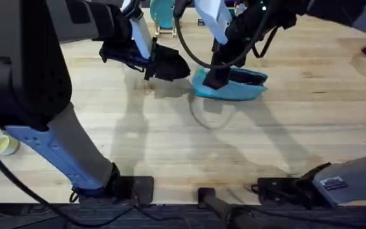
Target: Unzip the bag, pick up the pens from the table one at a time and place them inside, then zip the bag closed.
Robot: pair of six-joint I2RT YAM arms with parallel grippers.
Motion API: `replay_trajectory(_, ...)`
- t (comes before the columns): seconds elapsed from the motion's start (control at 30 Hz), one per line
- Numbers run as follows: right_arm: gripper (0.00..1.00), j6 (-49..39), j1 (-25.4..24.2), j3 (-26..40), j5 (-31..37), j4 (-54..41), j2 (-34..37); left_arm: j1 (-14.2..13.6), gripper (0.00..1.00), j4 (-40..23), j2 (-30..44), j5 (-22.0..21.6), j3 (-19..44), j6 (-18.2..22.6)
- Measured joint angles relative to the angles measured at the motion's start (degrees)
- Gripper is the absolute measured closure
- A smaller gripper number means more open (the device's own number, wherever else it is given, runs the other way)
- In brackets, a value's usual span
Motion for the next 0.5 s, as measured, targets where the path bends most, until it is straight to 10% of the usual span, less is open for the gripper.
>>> replay_trajectory(0.33,0.005,0.73,-0.02,1.47,0.00,-0.11,-4.64,0.00,0.935,0.00,0.00,-1.18,0.00,0.02)
replay_trajectory(0.4,0.005,1.30,-0.02,2.49,0.00,-0.15,-6.55,0.00,0.851,-0.02,0.00,-1.29,0.00,-0.04)
replay_trajectory(0.5,0.005,1.75,-0.02,3.38,0.00,-0.57,-9.21,0.00,0.422,-0.03,0.00,-1.33,0.00,0.00)
